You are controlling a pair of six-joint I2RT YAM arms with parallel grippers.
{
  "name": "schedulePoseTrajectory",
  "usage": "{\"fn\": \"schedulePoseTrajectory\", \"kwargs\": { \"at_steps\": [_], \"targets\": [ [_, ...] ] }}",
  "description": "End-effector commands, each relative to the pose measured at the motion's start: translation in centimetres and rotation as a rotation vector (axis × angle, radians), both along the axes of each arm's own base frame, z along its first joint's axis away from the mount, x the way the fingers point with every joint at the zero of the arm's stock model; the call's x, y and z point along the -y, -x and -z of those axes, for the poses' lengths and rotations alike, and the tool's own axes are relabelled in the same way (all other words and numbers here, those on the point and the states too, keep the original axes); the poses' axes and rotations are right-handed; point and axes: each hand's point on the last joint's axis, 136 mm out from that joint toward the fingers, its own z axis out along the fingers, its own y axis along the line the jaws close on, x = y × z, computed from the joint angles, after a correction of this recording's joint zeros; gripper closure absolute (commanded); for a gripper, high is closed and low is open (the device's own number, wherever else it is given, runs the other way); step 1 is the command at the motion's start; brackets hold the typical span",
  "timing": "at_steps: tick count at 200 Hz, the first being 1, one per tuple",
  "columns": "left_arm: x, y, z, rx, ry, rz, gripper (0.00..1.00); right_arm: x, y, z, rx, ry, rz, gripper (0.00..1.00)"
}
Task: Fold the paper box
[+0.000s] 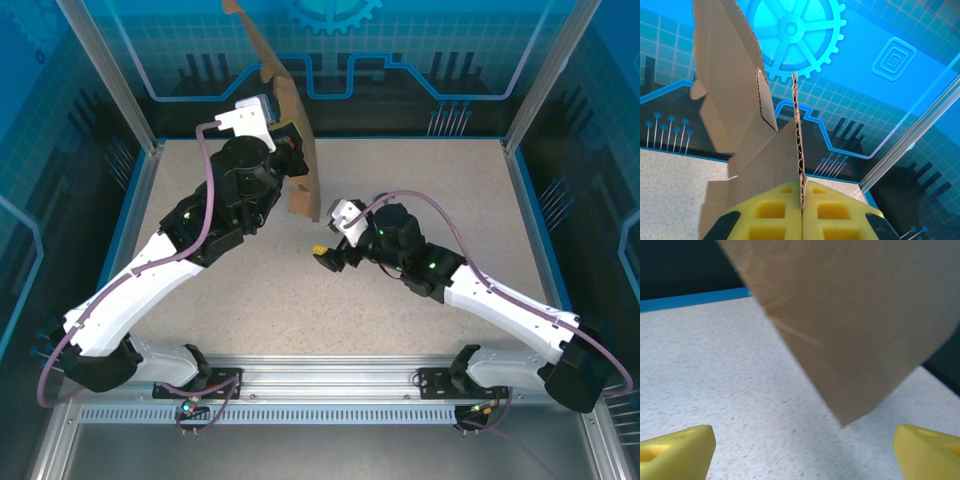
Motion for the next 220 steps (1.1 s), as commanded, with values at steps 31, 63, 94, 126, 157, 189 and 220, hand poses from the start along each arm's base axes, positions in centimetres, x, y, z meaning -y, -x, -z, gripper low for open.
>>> {"fn": "schedulePoseTrajectory", "kwargs": {
  "at_steps": [31,63,94,126,157,189,220],
  "targets": [
    [-1.7,0.4,-0.7,-0.027,0.162,-0.067,1.0,-2.7,-2.1,-1.9,0.211,-0.047,0.086,0.09],
    [-1.9,0.4,-0.4,-0.042,0.204,-0.08,1.0,-3.7,-2.5,-1.8,0.197,-0.115,0.117,0.14],
    [-2.3,0.5,-0.4,-0.042,0.231,-0.098,1.0,-3.2,-3.8,-1.8,0.176,-0.158,0.22,0.35],
    [-3.1,0.6,-0.3,-0.029,0.232,-0.135,1.0,-2.0,-4.1,-1.5,0.176,-0.167,0.278,0.59],
    [-3.9,0.6,0.1,-0.013,0.232,-0.172,1.0,-0.7,-3.9,-0.9,0.168,-0.151,0.3,0.81],
    [-4.4,0.3,0.4,-0.004,0.205,-0.181,0.99,0.9,-3.9,-1.4,0.148,-0.161,0.304,0.98],
    [-3.6,-0.2,0.1,0.048,0.092,-0.13,0.82,2.6,-4.0,-1.9,0.066,-0.176,0.259,1.0]
  ]
}}
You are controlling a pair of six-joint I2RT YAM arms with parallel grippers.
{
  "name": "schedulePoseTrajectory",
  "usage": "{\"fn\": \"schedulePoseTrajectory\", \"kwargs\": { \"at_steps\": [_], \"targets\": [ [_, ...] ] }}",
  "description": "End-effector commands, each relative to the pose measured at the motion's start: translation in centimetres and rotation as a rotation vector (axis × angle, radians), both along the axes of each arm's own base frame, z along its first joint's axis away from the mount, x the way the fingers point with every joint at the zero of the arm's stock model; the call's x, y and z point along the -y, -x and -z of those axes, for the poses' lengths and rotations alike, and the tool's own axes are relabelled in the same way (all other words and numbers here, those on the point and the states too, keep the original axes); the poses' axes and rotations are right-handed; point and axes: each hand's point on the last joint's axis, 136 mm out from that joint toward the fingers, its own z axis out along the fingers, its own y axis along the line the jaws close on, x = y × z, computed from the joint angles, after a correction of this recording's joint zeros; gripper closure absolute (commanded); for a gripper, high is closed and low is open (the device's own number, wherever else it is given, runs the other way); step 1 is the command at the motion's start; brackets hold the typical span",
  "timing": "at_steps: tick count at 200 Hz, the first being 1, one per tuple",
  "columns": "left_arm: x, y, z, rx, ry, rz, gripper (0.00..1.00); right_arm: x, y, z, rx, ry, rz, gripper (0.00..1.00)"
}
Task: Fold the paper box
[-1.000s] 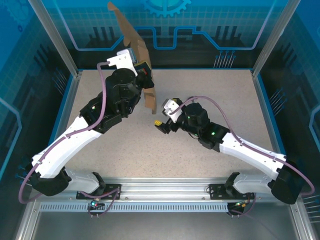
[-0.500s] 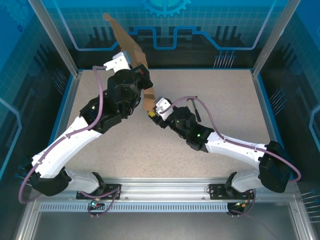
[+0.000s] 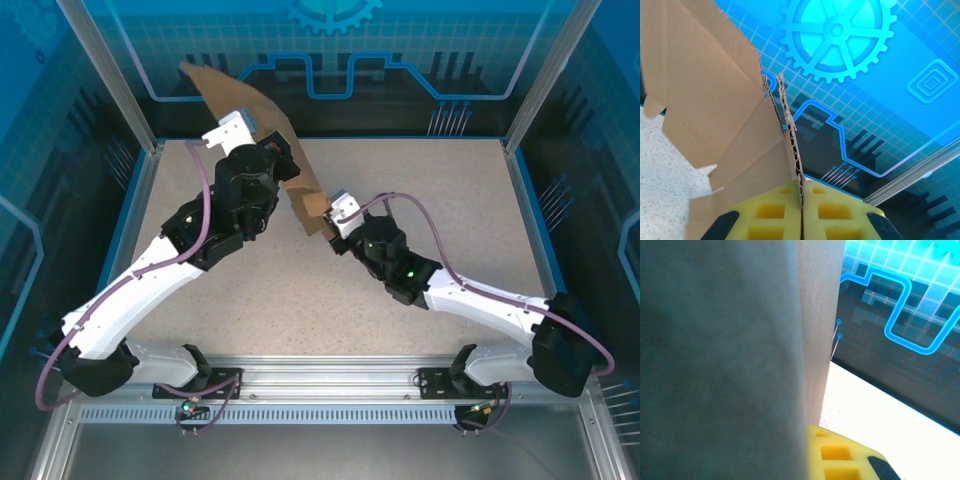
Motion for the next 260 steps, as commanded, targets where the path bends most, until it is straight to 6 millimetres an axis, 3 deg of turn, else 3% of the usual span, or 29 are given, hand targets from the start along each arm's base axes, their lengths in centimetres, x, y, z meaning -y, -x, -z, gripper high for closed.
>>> {"fn": "schedulePoseTrajectory", "kwargs": {
  "at_steps": [1,15,22,63,102,140,173,216,242,260],
  "targets": [
    [-1.0,0.3,-2.8,0.107,-0.047,0.007,0.81,1.5,0.2,-1.1,-0.057,-0.043,-0.045,1.0],
    [-0.5,0.2,-3.1,0.135,-0.116,0.044,0.72,2.3,0.3,-0.5,-0.117,-0.035,-0.076,1.0],
    [-0.2,0.2,-3.2,0.154,-0.157,0.072,0.65,2.5,0.2,-1.7,-0.128,-0.049,-0.097,1.0],
    [1.9,2.0,-4.8,0.297,-0.413,0.275,0.27,5.2,-0.1,-2.3,-0.235,-0.025,-0.137,1.0],
    [3.8,4.3,-4.3,0.365,-0.719,0.473,0.11,7.1,-0.5,-3.3,-0.276,0.022,-0.157,1.0],
    [4.7,5.0,-2.8,0.364,-1.064,0.593,0.12,7.8,-0.7,-4.6,-0.29,0.056,-0.191,1.0],
    [3.3,3.8,-2.8,0.328,-1.318,0.533,0.12,8.3,-1.0,-4.9,-0.301,0.097,-0.188,1.0],
    [2.7,3.5,-3.4,0.303,-1.454,0.526,0.12,9.2,-1.4,-4.7,-0.312,0.127,-0.169,1.0],
    [3.5,2.8,-2.0,0.264,-1.501,0.599,0.12,9.0,-1.2,-4.7,-0.303,0.13,-0.193,1.0],
    [3.8,1.9,-0.8,0.215,-1.52,0.635,0.18,8.8,-1.0,-4.7,-0.298,0.137,-0.212,1.0]
  ]
}}
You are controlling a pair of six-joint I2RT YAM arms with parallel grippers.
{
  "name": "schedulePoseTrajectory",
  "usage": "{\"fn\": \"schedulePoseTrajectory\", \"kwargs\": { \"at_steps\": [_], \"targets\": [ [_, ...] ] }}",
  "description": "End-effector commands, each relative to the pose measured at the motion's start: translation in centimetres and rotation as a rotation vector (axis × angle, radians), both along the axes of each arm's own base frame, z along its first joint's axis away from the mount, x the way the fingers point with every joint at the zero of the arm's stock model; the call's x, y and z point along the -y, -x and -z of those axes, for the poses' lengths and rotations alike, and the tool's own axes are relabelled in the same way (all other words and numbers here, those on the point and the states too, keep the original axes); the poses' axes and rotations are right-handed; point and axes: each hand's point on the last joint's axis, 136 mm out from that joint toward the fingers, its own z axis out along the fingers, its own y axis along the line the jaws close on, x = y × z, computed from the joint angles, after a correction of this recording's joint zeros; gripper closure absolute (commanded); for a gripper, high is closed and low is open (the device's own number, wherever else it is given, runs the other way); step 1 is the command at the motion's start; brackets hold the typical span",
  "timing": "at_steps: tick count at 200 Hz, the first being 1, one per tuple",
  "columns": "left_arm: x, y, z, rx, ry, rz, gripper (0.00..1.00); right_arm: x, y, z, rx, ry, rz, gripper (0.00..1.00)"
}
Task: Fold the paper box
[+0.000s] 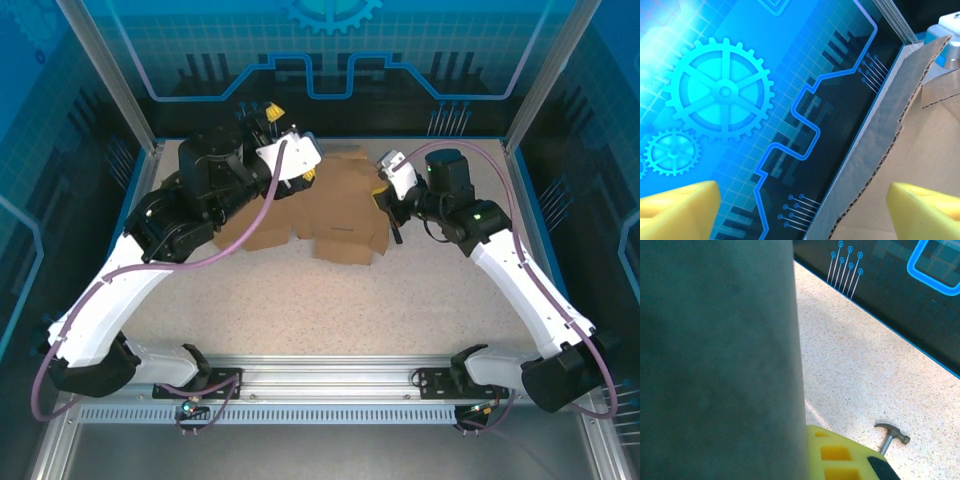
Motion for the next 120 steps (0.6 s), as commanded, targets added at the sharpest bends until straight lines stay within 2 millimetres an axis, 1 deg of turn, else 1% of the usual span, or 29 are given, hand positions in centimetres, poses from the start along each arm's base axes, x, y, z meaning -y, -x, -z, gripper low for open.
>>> {"fn": "schedulePoseTrajectory", "kwargs": {
  "at_steps": [1,15,46,63,86,104,120],
  "targets": [
    [0.0,-1.2,2.3,-0.066,-0.116,-0.006,0.18,-0.3,0.2,-1.8,0.041,-0.02,-0.044,1.0],
    [0.3,-1.7,2.9,-0.105,-0.126,0.0,0.24,-0.3,0.4,-1.9,0.051,-0.013,-0.054,1.0],
    [1.3,-2.4,3.4,-0.144,-0.131,0.043,0.3,-0.4,0.4,-1.7,0.066,-0.004,-0.084,1.0],
    [1.9,-2.5,3.9,-0.174,-0.144,0.07,0.38,-0.3,0.1,-1.7,0.068,-0.007,-0.083,1.0],
    [2.1,-2.9,4.3,-0.198,-0.171,0.075,0.52,-0.2,-0.2,-2.0,0.079,-0.01,-0.077,1.0],
    [2.3,-3.0,4.1,-0.201,-0.172,0.079,0.62,-0.2,-0.4,-2.2,0.085,-0.01,-0.07,1.0],
    [2.2,-3.0,3.6,-0.189,-0.156,0.077,0.7,-0.2,-0.7,-2.3,0.09,-0.009,-0.066,1.0]
  ]
}}
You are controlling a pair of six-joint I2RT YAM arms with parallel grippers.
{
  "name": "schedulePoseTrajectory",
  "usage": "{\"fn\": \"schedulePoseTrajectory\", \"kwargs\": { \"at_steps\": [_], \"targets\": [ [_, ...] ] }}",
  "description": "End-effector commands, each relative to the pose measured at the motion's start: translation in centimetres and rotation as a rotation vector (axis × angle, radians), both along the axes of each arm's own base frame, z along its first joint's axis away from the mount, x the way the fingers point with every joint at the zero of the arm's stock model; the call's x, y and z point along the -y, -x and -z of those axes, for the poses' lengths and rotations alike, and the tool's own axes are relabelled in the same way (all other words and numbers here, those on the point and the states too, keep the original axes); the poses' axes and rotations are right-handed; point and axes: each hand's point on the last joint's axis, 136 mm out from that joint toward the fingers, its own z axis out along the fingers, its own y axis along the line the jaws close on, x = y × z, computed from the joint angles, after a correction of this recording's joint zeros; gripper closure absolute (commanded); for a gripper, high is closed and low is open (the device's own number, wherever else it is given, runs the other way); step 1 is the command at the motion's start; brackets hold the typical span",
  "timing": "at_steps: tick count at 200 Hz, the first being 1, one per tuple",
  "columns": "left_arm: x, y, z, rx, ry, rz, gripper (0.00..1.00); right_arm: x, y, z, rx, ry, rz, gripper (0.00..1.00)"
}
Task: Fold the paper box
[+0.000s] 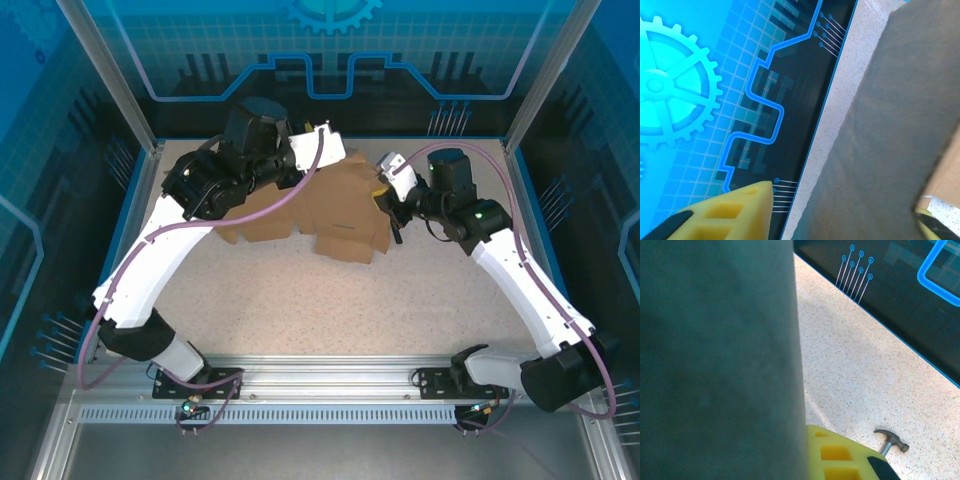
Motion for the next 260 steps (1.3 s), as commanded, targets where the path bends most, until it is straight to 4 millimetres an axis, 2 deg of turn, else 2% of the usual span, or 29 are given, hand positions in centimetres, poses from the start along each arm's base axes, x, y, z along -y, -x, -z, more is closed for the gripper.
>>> {"fn": "schedulePoseTrajectory", "kwargs": {
  "at_steps": [1,22,28,40,51,71,110,168,192,216,260],
  "targets": [
    [-0.3,0.6,-0.9,-0.002,0.022,0.013,0.71,-0.1,-0.8,-2.4,0.067,-0.032,-0.008,1.0],
    [-0.6,0.8,-1.4,0.002,0.043,0.003,0.78,-0.2,-1.2,-2.9,0.08,-0.038,-0.005,1.0],
    [-0.7,0.9,-1.5,0.001,0.051,-0.001,0.83,-0.2,-1.2,-3.1,0.084,-0.041,-0.006,0.98],
    [-1.1,1.2,-2.1,0.007,0.08,-0.012,0.93,-0.2,-1.4,-3.3,0.093,-0.048,-0.005,0.91],
    [-1.6,1.3,-2.5,0.007,0.115,-0.031,1.0,0.0,-1.7,-3.6,0.106,-0.058,-0.003,0.8],
    [-2.9,1.8,-3.2,-0.003,0.188,-0.05,1.0,0.2,-1.9,-4.0,0.128,-0.093,-0.021,0.64],
    [-4.3,2.7,-3.3,-0.056,0.305,-0.033,1.0,0.7,-1.8,-5.2,0.19,-0.186,-0.113,0.53],
    [-5.4,2.2,-2.4,-0.101,0.356,-0.054,1.0,0.8,-1.3,-6.2,0.243,-0.247,-0.227,0.54],
    [-5.6,1.6,-2.3,-0.114,0.371,-0.069,1.0,0.9,-1.3,-6.0,0.259,-0.252,-0.227,0.6],
    [-5.6,1.2,-2.2,-0.123,0.386,-0.074,1.0,0.9,-1.5,-5.9,0.27,-0.256,-0.221,0.73],
    [-5.4,1.3,-2.2,-0.14,0.404,-0.058,1.0,1.0,-2.5,-5.6,0.277,-0.257,-0.2,0.8]
  ]
}}
